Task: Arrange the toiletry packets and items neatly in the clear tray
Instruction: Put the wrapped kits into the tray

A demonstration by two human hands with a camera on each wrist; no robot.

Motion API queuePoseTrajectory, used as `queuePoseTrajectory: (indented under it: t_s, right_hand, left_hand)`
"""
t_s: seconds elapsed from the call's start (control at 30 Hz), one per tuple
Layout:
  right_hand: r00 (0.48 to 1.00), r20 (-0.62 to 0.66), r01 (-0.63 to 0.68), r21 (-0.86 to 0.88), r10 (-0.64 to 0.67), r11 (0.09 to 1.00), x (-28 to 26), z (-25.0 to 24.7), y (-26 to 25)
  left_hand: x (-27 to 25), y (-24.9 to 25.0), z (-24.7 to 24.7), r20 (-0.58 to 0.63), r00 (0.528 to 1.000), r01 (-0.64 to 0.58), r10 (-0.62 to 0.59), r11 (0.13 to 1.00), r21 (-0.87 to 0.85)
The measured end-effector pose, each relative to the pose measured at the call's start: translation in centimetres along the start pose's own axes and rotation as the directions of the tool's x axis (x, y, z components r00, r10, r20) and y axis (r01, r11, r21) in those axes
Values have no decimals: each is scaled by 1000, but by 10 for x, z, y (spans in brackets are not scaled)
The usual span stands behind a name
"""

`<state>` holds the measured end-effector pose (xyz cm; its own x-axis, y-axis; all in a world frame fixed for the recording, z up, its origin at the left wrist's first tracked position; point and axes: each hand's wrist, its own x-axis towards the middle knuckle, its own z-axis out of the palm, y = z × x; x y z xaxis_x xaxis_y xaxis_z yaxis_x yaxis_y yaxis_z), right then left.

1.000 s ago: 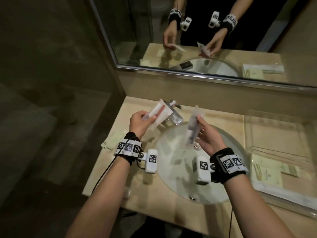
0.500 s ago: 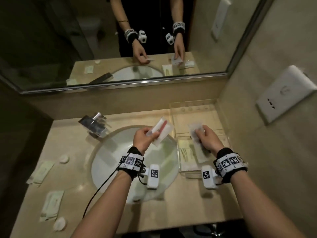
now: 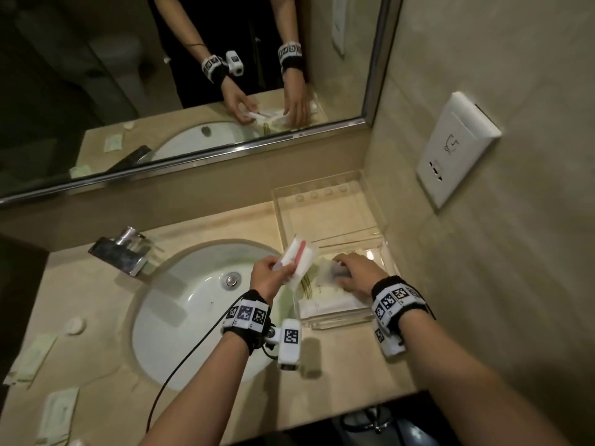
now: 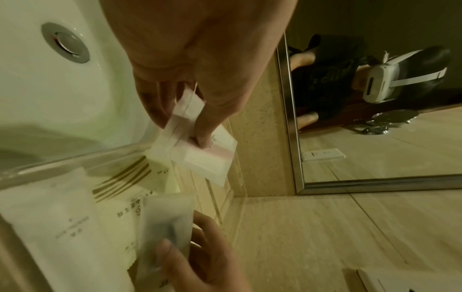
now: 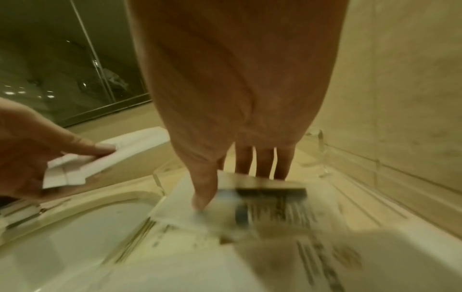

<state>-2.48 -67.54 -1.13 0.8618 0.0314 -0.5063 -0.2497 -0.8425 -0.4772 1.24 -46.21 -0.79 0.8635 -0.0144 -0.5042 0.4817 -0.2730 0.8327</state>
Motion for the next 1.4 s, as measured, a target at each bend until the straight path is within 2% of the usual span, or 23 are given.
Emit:
queuePoseTrajectory:
  t_s: [0.07,0.13,0.23,0.37,0.43,0.47,0.53,0.6,0.63,0.67,0.73,0.8,0.83,0.9,0.97,1.03,1.1,1.17,1.23,1.33,1.4]
  right_hand:
    - [990,-139,4,18,-1,1000,-3,6,10]
    - [976,-214,33,4,-32,999,-5,11,18]
    - [967,-239,89,-22,-91,996,-5,16,28]
    - [968,-234,88,-16,-90,996,-6,23,37]
    - [949,-313,73,121,-31,990,-6,20,34]
    - [921,-387,73,258,34,963,-7,16,29]
    - [868,-460,132,575,185,808,-11,9,16]
    - [902,-352,130,773,249,621,-12,-1,5]
    - [917,-305,106,808,258,580,-11,-4,4]
    - [910,-305,89,805,280,586,-10,-7,4]
    - [839,-393,62,755,376,652,-11,-11,11]
    - [746,-469,0,710,473,704,-14,-12,19]
    - [710,-497,-23,692,499,722,-16,-13,22]
    - [675,-550,-36,642,492,766,-21,-12,27]
    - [693,-532,-72,619,486,782,-24,-8,32]
    - [723,-479,-103,637,497,764,-25,-2,37]
    - [742,-448,-129,635,499,762,-25,4,42]
    - [764,-417,-161,616,493,771,-24,8,45]
    - [782,-383,-191,602,491,775,-24,9,47]
    - [801,-348,-195,619,488,761,-26,9,49]
    - [798,-367,-153,643,478,750,-26,9,50]
  left_hand:
    - [2,0,2,0,1000,-5,5,1000,3]
    - [5,-1,5,2,1000,-1,1,1000,5]
    - [8,-1,8,13,1000,15,-15,1000,0]
    - [8,0,15,5,1000,8,-8,1000,-8]
    - [7,1,18,22,1000,-2,2,1000,-10]
    - [5,4,21,37,999,-9,9,1000,-13]
    - [3,9,27,96,995,-38,38,999,1]
    - [2,15,37,189,978,-99,89,994,40]
    - [1,17,43,231,967,-122,106,991,55]
    - [2,19,50,255,960,-139,117,988,70]
    - [2,18,63,222,960,-206,170,967,150]
    - [-1,14,72,173,937,-344,303,888,306]
    - [-1,8,74,209,902,-430,377,815,389]
    - [-1,-8,76,407,797,-604,447,609,514]
    - [1,-23,77,580,724,-688,373,442,575]
    - [3,-32,78,653,696,-716,300,364,596]
    - [2,-35,79,683,687,-723,248,317,613]
    - [0,-34,79,685,706,-700,180,318,639]
    - [-2,-32,79,669,727,-673,157,360,647]
    - [-3,-24,80,607,747,-651,272,487,583]
    - [-3,-16,82,533,777,-621,334,545,564]
